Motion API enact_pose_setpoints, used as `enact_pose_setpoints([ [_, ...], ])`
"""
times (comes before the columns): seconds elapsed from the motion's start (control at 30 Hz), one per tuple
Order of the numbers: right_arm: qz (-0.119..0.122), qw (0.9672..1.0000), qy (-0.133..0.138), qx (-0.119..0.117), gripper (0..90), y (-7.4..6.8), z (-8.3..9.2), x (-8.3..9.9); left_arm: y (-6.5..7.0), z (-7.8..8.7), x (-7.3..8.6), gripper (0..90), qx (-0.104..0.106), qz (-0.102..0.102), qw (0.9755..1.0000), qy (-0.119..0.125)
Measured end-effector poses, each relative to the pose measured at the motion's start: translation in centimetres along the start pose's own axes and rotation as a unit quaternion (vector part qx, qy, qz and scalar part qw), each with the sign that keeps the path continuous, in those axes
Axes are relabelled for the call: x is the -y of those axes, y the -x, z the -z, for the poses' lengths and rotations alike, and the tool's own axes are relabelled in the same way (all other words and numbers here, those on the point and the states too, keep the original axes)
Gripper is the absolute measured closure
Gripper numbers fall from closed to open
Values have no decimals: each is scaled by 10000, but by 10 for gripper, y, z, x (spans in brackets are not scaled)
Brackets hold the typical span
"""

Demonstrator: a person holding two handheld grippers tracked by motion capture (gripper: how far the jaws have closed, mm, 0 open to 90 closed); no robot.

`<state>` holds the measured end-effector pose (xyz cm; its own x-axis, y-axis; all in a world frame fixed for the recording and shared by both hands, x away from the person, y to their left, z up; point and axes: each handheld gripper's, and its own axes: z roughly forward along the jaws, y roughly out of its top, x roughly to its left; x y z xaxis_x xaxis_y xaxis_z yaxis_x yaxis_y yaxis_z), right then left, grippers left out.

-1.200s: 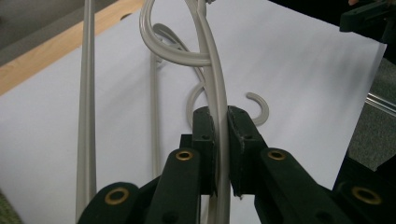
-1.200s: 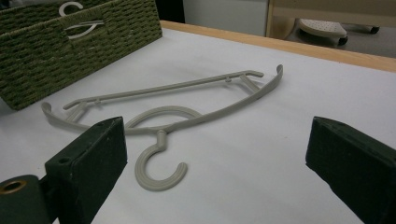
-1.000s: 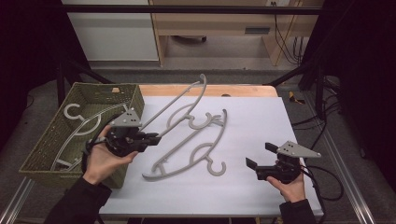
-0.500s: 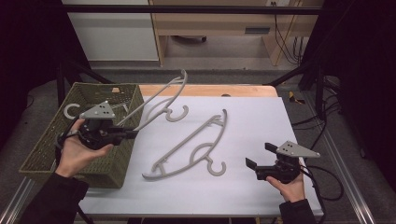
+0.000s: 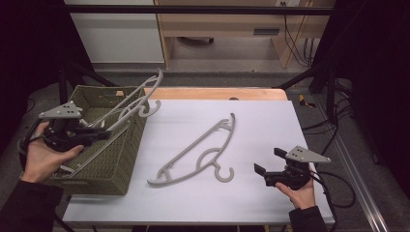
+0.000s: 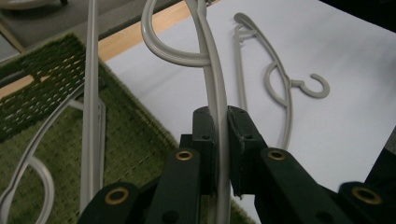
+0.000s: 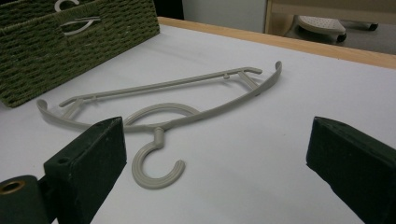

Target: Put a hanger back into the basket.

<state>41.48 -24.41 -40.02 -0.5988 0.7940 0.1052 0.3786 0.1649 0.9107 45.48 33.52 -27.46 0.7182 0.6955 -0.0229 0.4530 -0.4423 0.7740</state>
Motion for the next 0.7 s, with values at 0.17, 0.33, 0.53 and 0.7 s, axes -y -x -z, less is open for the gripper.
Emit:
enact_pose_setpoints([
  [0.17, -1, 10000, -20, 0, 53, 0, -1, 0, -17, 5, 17, 824, -54, 195, 9998, -79],
  [0.33, -5, 10000, -23, 14, 53, 0, -2, 1, -31, 10, 31, 824, -110, 335, 9992, -171],
  [0.53, 0, 10000, -46, 13, 53, -1, -3, 1, -46, 15, 43, 824, -92, 434, 9988, -193],
  [0.7, 6, 10000, -48, 18, 53, -1, -3, 1, -53, 16, 52, 824, -76, 526, 9984, -198],
])
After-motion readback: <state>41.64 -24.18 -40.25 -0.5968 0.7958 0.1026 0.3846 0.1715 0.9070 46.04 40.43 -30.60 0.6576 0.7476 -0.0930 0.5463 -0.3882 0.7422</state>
